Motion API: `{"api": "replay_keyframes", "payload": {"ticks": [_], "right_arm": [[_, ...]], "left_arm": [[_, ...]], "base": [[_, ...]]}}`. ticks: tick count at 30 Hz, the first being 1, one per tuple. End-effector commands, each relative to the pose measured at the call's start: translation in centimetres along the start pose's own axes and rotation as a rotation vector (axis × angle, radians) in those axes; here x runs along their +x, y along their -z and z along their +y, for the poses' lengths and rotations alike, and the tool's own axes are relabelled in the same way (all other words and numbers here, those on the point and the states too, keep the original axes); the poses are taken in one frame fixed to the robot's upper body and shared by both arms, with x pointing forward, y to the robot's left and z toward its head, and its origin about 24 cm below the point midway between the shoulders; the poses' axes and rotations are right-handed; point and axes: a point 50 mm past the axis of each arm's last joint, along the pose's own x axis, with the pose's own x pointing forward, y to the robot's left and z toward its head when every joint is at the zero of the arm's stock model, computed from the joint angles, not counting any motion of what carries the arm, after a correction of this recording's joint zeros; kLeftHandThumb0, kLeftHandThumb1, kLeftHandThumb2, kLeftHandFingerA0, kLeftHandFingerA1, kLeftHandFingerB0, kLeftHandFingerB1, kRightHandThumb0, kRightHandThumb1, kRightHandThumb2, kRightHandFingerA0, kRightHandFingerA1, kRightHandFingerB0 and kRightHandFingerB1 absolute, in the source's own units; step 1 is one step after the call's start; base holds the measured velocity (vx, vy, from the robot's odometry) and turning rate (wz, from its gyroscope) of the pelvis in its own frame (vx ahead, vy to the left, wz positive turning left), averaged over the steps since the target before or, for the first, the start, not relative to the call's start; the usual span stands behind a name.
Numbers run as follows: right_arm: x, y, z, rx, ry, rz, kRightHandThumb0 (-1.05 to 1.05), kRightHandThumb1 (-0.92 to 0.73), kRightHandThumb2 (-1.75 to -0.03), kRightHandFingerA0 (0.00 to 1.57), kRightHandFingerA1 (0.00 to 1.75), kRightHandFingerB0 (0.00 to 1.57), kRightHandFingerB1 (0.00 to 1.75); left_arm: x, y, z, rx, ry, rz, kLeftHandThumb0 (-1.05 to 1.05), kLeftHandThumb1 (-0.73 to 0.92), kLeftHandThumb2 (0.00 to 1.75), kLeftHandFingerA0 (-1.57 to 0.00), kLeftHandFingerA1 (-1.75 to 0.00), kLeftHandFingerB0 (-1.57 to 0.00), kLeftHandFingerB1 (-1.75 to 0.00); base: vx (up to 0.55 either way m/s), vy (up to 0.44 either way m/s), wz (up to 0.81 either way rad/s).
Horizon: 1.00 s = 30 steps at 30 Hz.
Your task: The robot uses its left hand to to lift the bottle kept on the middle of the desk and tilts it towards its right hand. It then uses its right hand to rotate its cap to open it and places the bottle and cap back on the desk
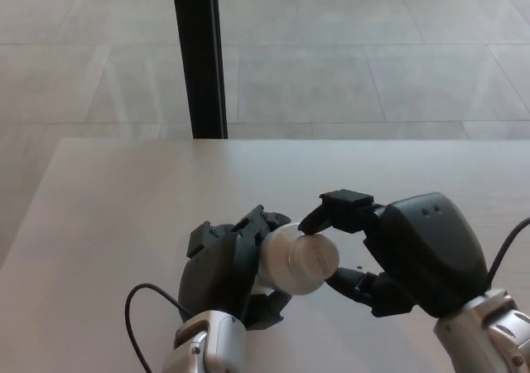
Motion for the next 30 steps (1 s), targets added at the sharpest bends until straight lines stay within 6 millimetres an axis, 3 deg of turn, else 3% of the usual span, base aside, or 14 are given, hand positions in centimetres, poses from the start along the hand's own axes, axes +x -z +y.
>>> {"api": "replay_keyframes", "payload": {"ticks": [1,4,8,11,12,14,15,19,24,25,26,28,29,30], "right_arm": [[0.7,-1.1,-1.1,-0.034,0.063,-0.15,-0.49,-0.42,-0.93,1.34,1.43,0.81,0.88],[0.5,-1.0,-1.0,-0.031,0.072,-0.144,-0.48,-0.41,-0.92,1.35,1.44,0.81,0.86],[0.3,-1.1,-0.8,-0.018,0.082,-0.145,-0.48,-0.41,-0.92,1.35,1.44,0.81,0.87],[0.1,-1.2,-0.8,-0.003,0.109,-0.166,-0.49,-0.41,-0.92,1.34,1.44,0.82,0.88],[0.1,-1.3,-0.8,-0.004,0.121,-0.183,-0.49,-0.44,-0.94,1.34,1.44,0.81,0.88],[0.2,-1.4,-0.7,-0.018,0.143,-0.21,-0.5,-0.44,-0.94,1.32,1.44,0.8,0.91],[0.2,-1.5,-0.7,-0.017,0.156,-0.227,-0.49,-0.47,-0.95,1.32,1.43,0.8,0.92],[0.4,-1.7,-0.8,-0.034,0.187,-0.282,-0.51,-0.52,-0.99,1.3,1.42,0.79,0.96],[0.7,-2.0,-0.7,-0.032,0.224,-0.34,-0.49,-0.53,-1.01,1.28,1.4,0.8,0.99],[0.8,-2.1,-0.7,-0.037,0.216,-0.347,-0.42,-0.64,-0.74,1.05,1.75,0.79,1.12],[0.9,-2.2,-0.7,-0.044,0.224,-0.372,-0.49,-0.51,-0.99,1.27,1.39,0.82,0.99],[1.1,-2.3,-0.7,-0.043,0.229,-0.396,-0.48,-0.5,-1.0,1.26,1.38,0.83,0.99],[1.3,-2.5,-0.8,-0.043,0.251,-0.432,-0.36,-0.57,-0.82,1.11,1.75,0.82,1.06],[1.4,-2.6,-0.8,-0.044,0.259,-0.447,-0.32,-0.54,-0.88,1.11,1.75,0.83,1.06]], "left_arm": [[-1.0,3.2,-1.3,0.056,0.102,0.152,0.04,0.84,0.63,-0.66,-1.35,-0.6,-0.77],[-1.0,3.4,-1.3,0.054,0.105,0.16,0.02,0.82,0.66,-0.61,-0.94,-0.47,-0.64],[-1.1,3.4,-1.4,0.042,0.101,0.158,0.03,0.8,0.69,-0.62,-1.18,-0.49,-0.64],[-1.1,3.3,-1.4,0.044,0.106,0.162,0.02,0.8,0.68,-0.65,-0.98,-0.47,-0.64],[-1.0,3.3,-1.4,0.046,0.11,0.168,0.04,0.84,0.64,-0.63,-1.3,-0.58,-0.75],[-1.1,3.3,-1.4,0.043,0.112,0.163,0.01,0.83,0.66,-0.65,-1.05,-0.5,-0.66],[-1.1,3.3,-1.4,0.041,0.106,0.168,0.05,0.84,0.67,-0.65,-1.29,-0.58,-0.77],[-0.8,3.3,-1.4,0.036,0.112,0.183,0.03,0.84,0.67,-0.64,-1.07,-0.5,-0.67],[-0.7,3.5,-1.5,0.013,0.112,0.198,0.04,0.89,0.71,-0.59,-1.42,-0.59,-1.09],[-0.7,3.6,-1.5,0.015,0.112,0.202,0.05,0.87,0.76,-0.58,-1.28,-0.56,-0.84],[-0.7,3.6,-1.5,0.011,0.109,0.204,0.05,0.88,0.77,-0.58,-1.45,-0.58,-1.04],[-0.7,3.7,-1.5,0.023,0.11,0.196,0.05,0.88,0.78,-0.57,-1.26,-0.6,-0.87],[-0.7,3.7,-1.5,0.028,0.107,0.192,0.03,0.85,0.79,-0.57,-1.26,-0.59,-0.93],[-0.7,3.7,-1.5,0.028,0.103,0.179,0.03,0.84,0.79,-0.6,-1.2,-0.6,-0.87]], "base": [[0.0,0.0,0.0],[0.0,0.0,0.0],[0.0,0.0,0.0],[0.0,0.0,0.0],[0.0,0.0,0.0],[0.0,0.0,0.0],[0.0,0.0,0.0],[0.0,0.0,0.0],[0.0,0.0,0.0],[0.0,0.0,0.0],[0.0,0.0,0.0],[0.0,0.0,0.0],[0.0,0.0,0.0],[0.0,0.0,0.0]]}}
